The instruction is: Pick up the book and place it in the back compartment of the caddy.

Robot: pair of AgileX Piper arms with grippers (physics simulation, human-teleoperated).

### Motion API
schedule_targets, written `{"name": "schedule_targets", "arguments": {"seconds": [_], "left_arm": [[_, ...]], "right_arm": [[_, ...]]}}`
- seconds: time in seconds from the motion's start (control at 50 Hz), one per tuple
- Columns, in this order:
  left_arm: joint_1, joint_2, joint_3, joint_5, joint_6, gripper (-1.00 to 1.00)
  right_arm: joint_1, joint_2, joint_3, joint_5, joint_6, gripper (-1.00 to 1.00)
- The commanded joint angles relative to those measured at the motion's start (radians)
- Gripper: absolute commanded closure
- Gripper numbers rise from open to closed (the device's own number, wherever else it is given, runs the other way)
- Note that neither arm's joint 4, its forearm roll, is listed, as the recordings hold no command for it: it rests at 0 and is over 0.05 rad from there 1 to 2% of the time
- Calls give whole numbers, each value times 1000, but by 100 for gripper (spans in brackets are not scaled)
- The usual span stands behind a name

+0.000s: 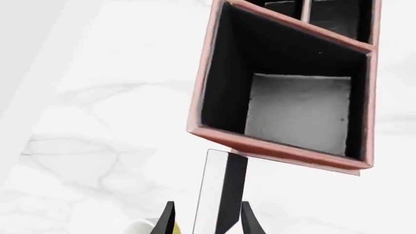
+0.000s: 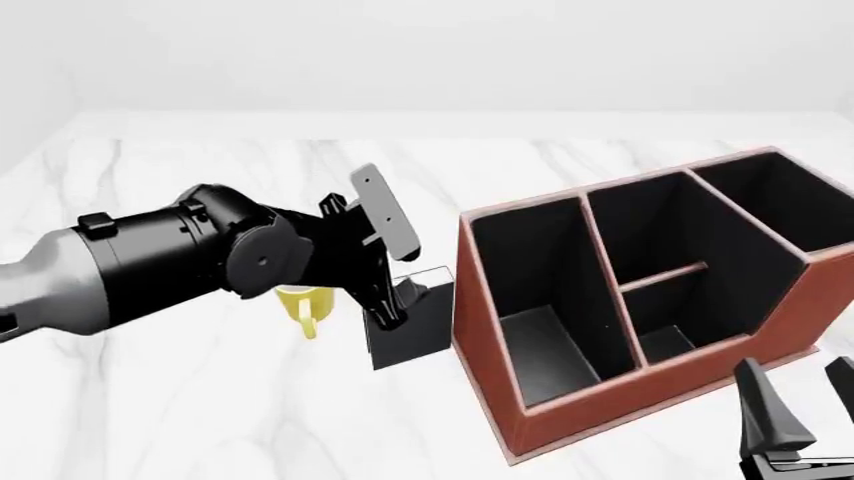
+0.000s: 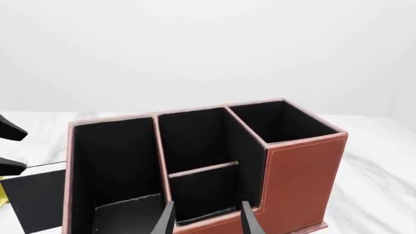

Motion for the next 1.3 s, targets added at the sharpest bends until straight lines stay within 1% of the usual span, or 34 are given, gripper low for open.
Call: {"name": "schedule_targets", "arguments": {"seconds": [0.02, 0.36, 0.48, 0.62, 0.78, 0.9, 1.04, 1.2, 1.3], "left_arm": [[-4, 40, 15, -53, 2, -100], [5, 110, 35, -139, -9, -100], [5, 126, 49, -159, -6, -100], [27, 137, 52, -170, 10, -100], [23, 153, 66, -192, 0, -100], [36, 184, 83, -236, 14, -100], [26, 204, 91, -263, -5, -100], [31, 228, 120, -312, -1, -100], [25, 233, 122, -317, -12, -100]], "right_arm": [[0, 0, 0, 0, 1, -100], [4, 2, 1, 0, 2, -100], [4, 3, 1, 0, 2, -100], [4, 3, 1, 0, 2, -100], [5, 1, 0, 1, 2, -100], [6, 2, 1, 1, 3, -100], [5, 1, 1, 2, 2, -100], [5, 2, 0, 1, 2, -100], [5, 2, 0, 1, 3, -100]]}}
